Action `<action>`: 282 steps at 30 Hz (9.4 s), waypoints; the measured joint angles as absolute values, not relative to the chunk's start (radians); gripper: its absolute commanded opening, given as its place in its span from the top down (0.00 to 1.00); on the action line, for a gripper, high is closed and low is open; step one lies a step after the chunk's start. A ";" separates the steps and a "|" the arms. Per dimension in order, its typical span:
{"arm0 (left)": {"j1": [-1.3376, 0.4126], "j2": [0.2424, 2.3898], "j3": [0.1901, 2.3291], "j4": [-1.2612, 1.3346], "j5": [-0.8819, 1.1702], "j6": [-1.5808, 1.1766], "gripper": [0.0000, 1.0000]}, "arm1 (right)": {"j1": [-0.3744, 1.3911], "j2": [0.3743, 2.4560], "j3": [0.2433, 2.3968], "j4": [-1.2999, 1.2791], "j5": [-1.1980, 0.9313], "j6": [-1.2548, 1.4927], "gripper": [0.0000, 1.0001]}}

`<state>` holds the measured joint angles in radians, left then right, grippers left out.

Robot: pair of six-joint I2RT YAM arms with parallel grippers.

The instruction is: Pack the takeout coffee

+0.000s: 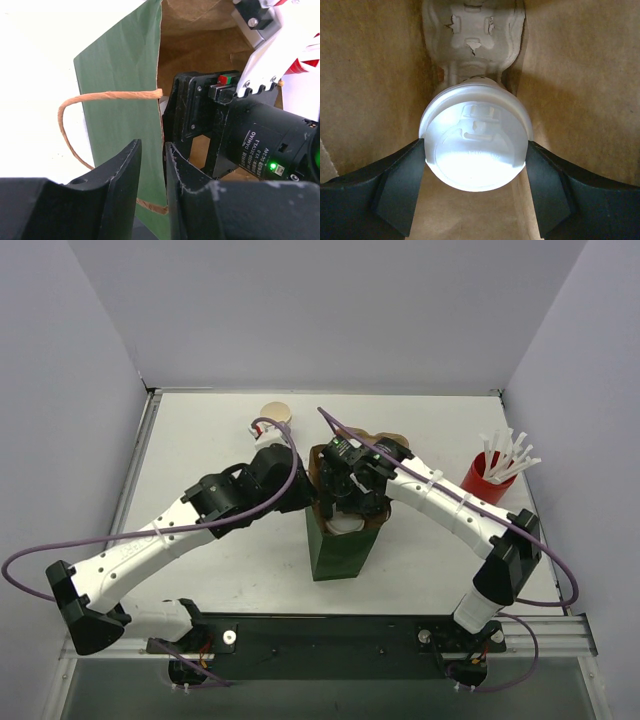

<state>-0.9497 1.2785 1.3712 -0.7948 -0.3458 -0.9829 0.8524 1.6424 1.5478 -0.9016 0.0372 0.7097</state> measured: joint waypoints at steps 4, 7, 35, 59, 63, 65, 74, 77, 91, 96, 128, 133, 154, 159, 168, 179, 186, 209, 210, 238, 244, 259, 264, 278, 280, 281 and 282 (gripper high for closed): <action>-0.937 1.259 1.342 -0.765 -0.318 -0.953 0.63 | 0.853 1.650 1.548 -0.901 0.038 0.707 0.50; -0.928 1.251 1.341 -0.751 -0.302 -0.919 0.75 | 0.853 1.650 1.548 -0.901 0.038 0.707 0.50; -0.882 1.336 1.465 -0.886 -0.270 -0.776 1.00 | 0.879 1.688 1.578 -0.899 0.054 0.707 0.51; -0.884 1.248 1.401 -0.947 -0.377 -0.846 1.00 | 0.917 1.728 1.620 -0.901 0.080 0.707 0.51; -0.884 1.257 1.421 -0.941 -0.358 -0.748 1.00 | 0.917 1.736 1.629 -0.903 0.080 0.707 0.51; -0.884 1.279 1.452 -0.956 -0.360 -0.707 1.00 | 0.917 1.740 1.635 -0.902 0.080 0.707 0.51; -0.896 1.383 1.558 -1.068 -0.477 -0.573 1.00 | 0.917 1.748 1.644 -0.901 0.081 0.708 0.51; -0.897 1.389 1.562 -1.093 -0.511 -0.553 1.00 | 0.917 1.753 1.647 -0.900 0.083 0.708 0.51; -0.917 1.399 1.604 -1.171 -0.655 -0.513 1.00 | 0.917 1.771 1.658 -0.886 0.070 0.707 0.51; -0.915 1.393 1.599 -1.148 -0.624 -0.514 0.91 | 0.917 1.774 1.663 -0.891 0.068 0.707 0.51; -0.881 1.305 1.481 -1.048 -0.567 -0.702 1.00 | 0.961 1.852 1.751 -0.998 0.062 0.714 0.52; -0.880 1.303 1.480 -1.046 -0.567 -0.707 1.00 | 0.963 1.889 1.753 -1.003 0.042 0.719 0.52; -0.880 1.303 1.477 -1.045 -0.562 -0.710 1.00 | 0.963 1.938 1.753 -0.992 0.018 0.729 0.52; -0.880 1.303 1.477 -1.045 -0.561 -0.710 1.00 | 0.963 1.938 1.753 -0.992 0.018 0.729 0.52; -0.880 1.303 1.477 -1.044 -0.559 -0.706 1.00 | 0.963 1.936 1.752 -0.992 0.019 0.730 0.52; -0.880 1.306 1.478 -1.043 -0.560 -0.684 1.00 | 0.962 1.880 1.832 -1.019 0.073 0.729 0.53; -0.880 1.314 1.482 -1.044 -0.561 -0.668 1.00 | 0.962 1.731 1.927 -1.035 0.128 0.730 0.54; -0.880 1.425 1.638 -1.141 -0.627 -0.663 1.00 | 0.954 1.462 2.012 -1.059 0.265 0.710 0.54; -0.880 1.437 1.654 -1.155 -0.636 -0.668 1.00 | 0.950 1.436 2.012 -1.059 0.269 0.710 0.53; -0.793 1.547 2.070 -1.359 -0.687 -0.781 1.00 | 0.783 1.434 1.333 -1.114 -0.126 0.724 0.51; -0.776 1.547 2.106 -1.361 -0.673 -0.757 1.00 | 0.756 1.582 1.334 -1.105 -0.150 0.654 0.50; -0.715 1.524 2.010 -1.365 -0.604 -0.747 1.00 | 0.713 1.653 1.356 -1.111 -0.165 0.577 0.29; -0.706 1.519 1.997 -1.365 -0.588 -0.743 1.00 | 0.712 1.668 1.372 -1.116 -0.163 0.574 0.21; -0.691 1.475 1.930 -1.365 -0.561 -0.735 1.00 | 0.713 1.662 1.391 -1.055 -0.090 0.583 0.14; -0.689 1.472 1.922 -1.366 -0.559 -0.735 1.00 | 0.713 1.636 1.388 -1.034 -0.076 0.592 0.14; -0.687 1.470 1.919 -1.366 -0.557 -0.735 1.00 | 0.713 1.611 1.384 -1.019 -0.066 0.600 0.14; -0.687 1.470 1.919 -1.366 -0.555 -0.733 1.00 | 0.713 1.593 1.381 -1.010 -0.056 0.606 0.14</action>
